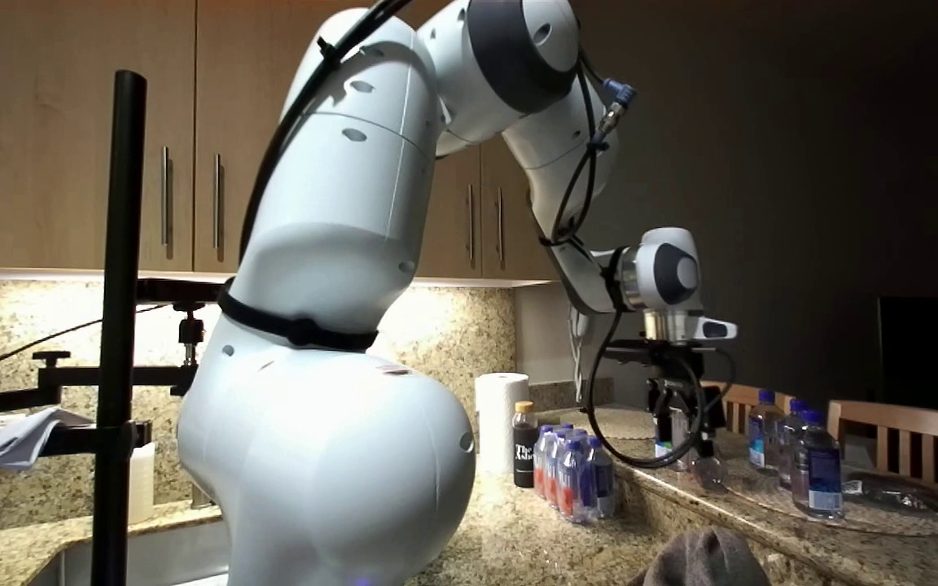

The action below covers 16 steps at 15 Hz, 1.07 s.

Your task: Put the towel on the teddy bear

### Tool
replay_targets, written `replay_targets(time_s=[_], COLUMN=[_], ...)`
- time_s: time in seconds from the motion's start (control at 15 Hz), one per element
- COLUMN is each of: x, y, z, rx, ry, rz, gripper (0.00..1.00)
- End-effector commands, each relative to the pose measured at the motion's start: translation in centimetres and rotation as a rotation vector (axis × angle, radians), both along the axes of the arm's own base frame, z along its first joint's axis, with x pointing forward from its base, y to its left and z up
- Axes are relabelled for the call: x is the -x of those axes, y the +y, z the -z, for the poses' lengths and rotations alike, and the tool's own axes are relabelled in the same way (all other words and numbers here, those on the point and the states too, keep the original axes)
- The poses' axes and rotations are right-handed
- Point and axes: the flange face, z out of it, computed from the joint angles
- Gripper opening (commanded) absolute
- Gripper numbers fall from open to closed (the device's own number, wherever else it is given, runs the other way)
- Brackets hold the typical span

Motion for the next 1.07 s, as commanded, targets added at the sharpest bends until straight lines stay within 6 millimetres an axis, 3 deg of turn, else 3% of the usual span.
replay_targets(time_s=[0.0,0.2,0.4,0.73,1.0], x=[4.1,6.3,7.5,7.8,8.0], y=[3.7,6.2,7.0,6.1,4.7], z=[-1.4,-2.0,-3.1,-5.7,-6.9], rx=[0.072,0.137,0.167,0.123,0.079], ry=[-0.029,0.009,0.085,0.088,0.050], rz=[0.049,0.021,-0.008,-0.021,-0.149], gripper=[1.00,1.00,1.00,1.00,1.00])
